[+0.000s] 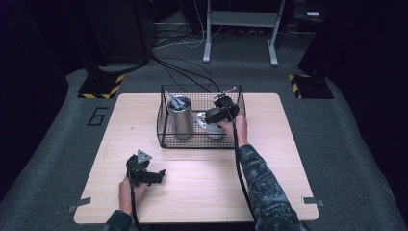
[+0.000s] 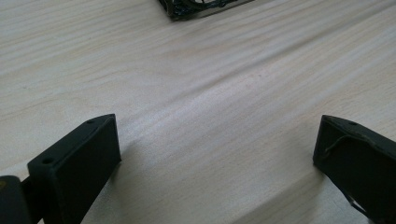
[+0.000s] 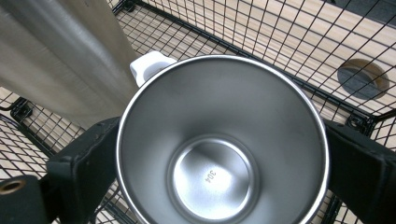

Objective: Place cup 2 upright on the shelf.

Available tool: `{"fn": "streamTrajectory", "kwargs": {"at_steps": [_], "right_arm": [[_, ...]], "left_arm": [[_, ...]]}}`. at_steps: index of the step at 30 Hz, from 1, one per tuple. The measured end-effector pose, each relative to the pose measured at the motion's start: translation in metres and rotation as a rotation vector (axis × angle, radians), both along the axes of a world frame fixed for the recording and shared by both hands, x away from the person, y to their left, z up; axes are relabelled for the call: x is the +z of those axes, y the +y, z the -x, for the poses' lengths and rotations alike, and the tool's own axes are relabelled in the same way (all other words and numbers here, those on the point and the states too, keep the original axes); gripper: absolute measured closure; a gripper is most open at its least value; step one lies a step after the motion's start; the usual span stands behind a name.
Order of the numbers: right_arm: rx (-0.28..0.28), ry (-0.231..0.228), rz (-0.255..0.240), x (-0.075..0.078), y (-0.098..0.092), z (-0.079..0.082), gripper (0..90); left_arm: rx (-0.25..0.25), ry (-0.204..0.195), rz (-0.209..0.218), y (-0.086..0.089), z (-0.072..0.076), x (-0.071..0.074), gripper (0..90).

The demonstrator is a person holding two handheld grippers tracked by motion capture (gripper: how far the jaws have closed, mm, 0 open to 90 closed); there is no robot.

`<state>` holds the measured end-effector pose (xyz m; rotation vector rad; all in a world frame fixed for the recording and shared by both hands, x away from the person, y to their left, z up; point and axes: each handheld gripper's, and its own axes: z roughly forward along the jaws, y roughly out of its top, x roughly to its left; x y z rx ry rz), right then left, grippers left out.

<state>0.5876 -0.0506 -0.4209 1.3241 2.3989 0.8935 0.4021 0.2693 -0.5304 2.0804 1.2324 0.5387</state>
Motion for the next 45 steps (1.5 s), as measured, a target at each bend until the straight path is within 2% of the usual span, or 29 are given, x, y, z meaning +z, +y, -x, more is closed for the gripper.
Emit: {"fn": "streamTrajectory", "kwargs": {"at_steps": [1, 3, 8, 13, 16, 18, 23, 27, 28, 35, 36, 37, 38, 39, 42, 45], "right_arm": [[0.000, 0.000, 0.000, 0.000, 0.000, 0.000, 5.2], [0.003, 0.001, 0.001, 0.000, 0.000, 0.000, 5.1], [0.013, 0.010, 0.031, 0.000, 0.001, 0.002, 4.9], [0.015, 0.013, 0.030, 0.000, -0.001, 0.002, 4.5], [0.006, 0.003, 0.020, 0.004, -0.001, 0.006, 2.6], [0.020, -0.040, 0.023, 0.009, -0.002, 0.007, 2.2], [0.044, -0.075, 0.021, 0.020, -0.005, 0.015, 2.0], [0.053, -0.095, 0.008, 0.030, -0.005, 0.025, 1.5], [0.060, -0.103, 0.005, 0.033, -0.006, 0.030, 1.4], [0.099, -0.129, -0.012, 0.046, -0.009, 0.049, 1.5], [0.098, -0.125, -0.022, 0.048, -0.010, 0.053, 1.8], [0.115, -0.138, -0.024, 0.049, -0.011, 0.056, 1.9], [0.119, -0.142, -0.025, 0.051, -0.012, 0.060, 1.9], [0.116, -0.144, -0.028, 0.052, -0.013, 0.064, 2.0], [0.139, -0.173, -0.021, 0.057, -0.017, 0.076, 2.1], [0.145, -0.191, -0.027, 0.061, -0.022, 0.089, 2.1]], "left_arm": [[0.009, -0.001, 0.012, -0.001, 0.000, 0.000, 0.4], [-0.001, 0.000, -0.001, 0.000, 0.000, 0.000, 0.4], [0.007, 0.002, 0.010, -0.001, 0.000, 0.000, 0.4], [-0.001, -0.001, -0.002, 0.000, 0.000, 0.000, 0.4], [0.007, 0.001, 0.009, -0.001, 0.000, 0.000, 0.4], [0.014, -0.003, 0.016, -0.001, 0.000, -0.001, 0.4], [0.007, -0.004, 0.008, -0.001, 0.000, 0.000, 0.4], [0.010, 0.000, 0.012, -0.001, 0.000, 0.000, 0.4], [0.002, -0.003, 0.002, 0.000, 0.000, 0.000, 0.4], [0.014, -0.009, 0.017, -0.001, 0.000, -0.001, 0.4], [0.003, -0.002, 0.004, 0.000, 0.000, 0.000, 0.4], [0.008, -0.001, 0.011, -0.001, 0.000, 0.000, 0.4], [0.007, -0.008, 0.005, -0.001, 0.000, 0.000, 0.4], [0.015, -0.006, 0.018, -0.001, 0.000, -0.001, 0.4], [0.002, -0.005, -0.001, 0.000, 0.000, 0.000, 0.4], [0.011, -0.008, 0.013, -0.001, 0.000, -0.001, 0.4]]}}
